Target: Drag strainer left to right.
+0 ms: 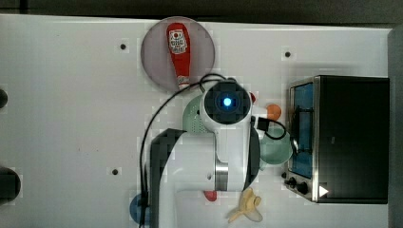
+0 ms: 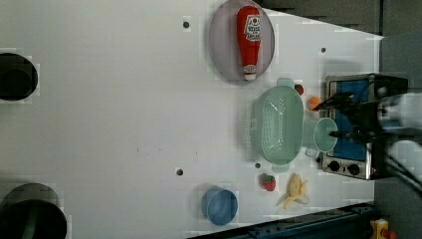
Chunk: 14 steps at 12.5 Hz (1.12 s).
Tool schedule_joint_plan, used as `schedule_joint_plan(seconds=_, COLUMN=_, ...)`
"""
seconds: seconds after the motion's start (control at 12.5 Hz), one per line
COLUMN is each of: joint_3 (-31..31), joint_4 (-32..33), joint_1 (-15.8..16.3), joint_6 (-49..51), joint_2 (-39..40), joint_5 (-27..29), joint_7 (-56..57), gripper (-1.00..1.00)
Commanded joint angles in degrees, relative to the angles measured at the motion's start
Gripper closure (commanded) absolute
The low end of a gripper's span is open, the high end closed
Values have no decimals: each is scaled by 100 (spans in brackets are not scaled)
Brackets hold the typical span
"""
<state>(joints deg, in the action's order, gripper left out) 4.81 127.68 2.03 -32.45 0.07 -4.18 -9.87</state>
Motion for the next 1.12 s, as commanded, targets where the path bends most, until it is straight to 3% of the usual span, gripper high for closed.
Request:
schedule_joint_plan(seconds=0.08, joint_3=-105, joint_4=-710, joint_1=-101, joint_6=1168, joint_2=-776, joint_5=-49, joint_7=527, gripper=-100)
schedule_joint_plan(seconds=0.4, joint_3=-131, joint_4=-1370, joint_1=-91, joint_6=2704, joint_2=-1462, joint_5=279, joint_7=586, gripper=-100)
schedule_joint_plan(seconds=1.12, joint_3=-128, joint_4=-1373, joint_1=-87, joint_6=3002, joint_2=-1856, joint_5=280, joint_7=1043, gripper=-100)
